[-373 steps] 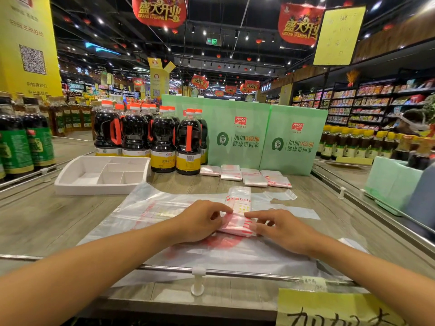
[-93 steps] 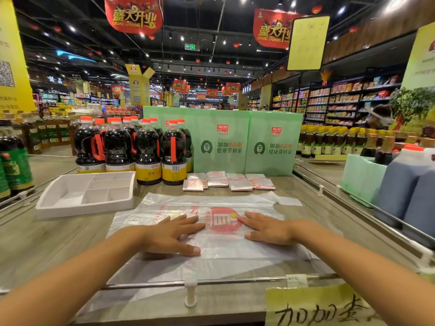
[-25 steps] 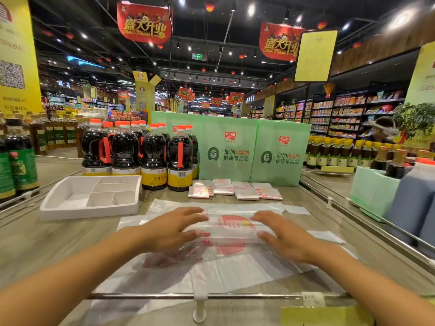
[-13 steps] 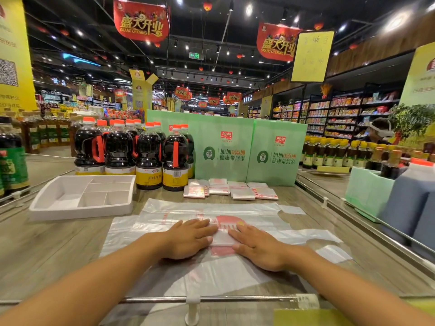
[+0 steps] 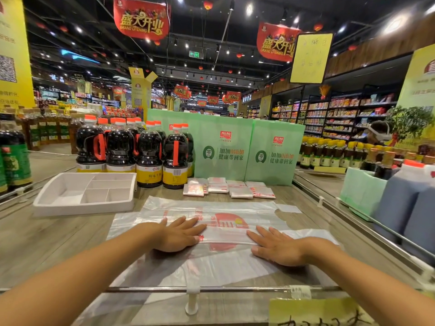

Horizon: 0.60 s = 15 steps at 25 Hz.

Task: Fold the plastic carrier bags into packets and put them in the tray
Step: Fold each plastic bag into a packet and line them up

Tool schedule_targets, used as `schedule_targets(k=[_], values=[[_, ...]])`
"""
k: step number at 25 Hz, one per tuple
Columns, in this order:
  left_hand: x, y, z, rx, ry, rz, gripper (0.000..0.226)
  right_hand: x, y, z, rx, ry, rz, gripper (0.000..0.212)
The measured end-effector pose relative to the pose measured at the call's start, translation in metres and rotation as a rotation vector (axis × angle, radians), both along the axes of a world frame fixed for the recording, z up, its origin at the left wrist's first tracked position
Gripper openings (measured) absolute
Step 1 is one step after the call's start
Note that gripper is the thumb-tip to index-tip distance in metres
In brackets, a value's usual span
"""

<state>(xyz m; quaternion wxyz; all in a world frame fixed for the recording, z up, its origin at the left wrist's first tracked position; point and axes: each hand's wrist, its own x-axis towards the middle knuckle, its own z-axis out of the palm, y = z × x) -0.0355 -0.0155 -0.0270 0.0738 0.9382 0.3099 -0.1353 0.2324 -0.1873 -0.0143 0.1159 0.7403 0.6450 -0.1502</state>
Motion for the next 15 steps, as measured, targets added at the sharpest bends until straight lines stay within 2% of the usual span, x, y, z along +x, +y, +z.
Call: schedule_targets(k=[2,5,6,9,15], values=[[-0.005,0.004,0.002,-0.022,0.019,0.011,0.055,0.013,-0.010,0.002,-0.013,0.019,-0.024,0.076],[-0.014,0.009,0.002,-0.013,0.036,0.014,0.056,0.026,-0.025,0.005,-0.003,0.033,-0.034,0.104],[-0.017,0.010,0.002,0.003,0.042,0.009,0.056,0.028,-0.029,0.005,0.002,0.031,-0.038,0.103],[-0.036,0.014,0.001,0.002,0.042,0.019,0.055,0.030,-0.039,0.006,0.025,0.040,-0.064,0.070],[-0.061,0.014,-0.003,0.030,-0.002,0.039,0.055,0.040,-0.050,0.005,0.073,0.049,-0.086,0.072]])
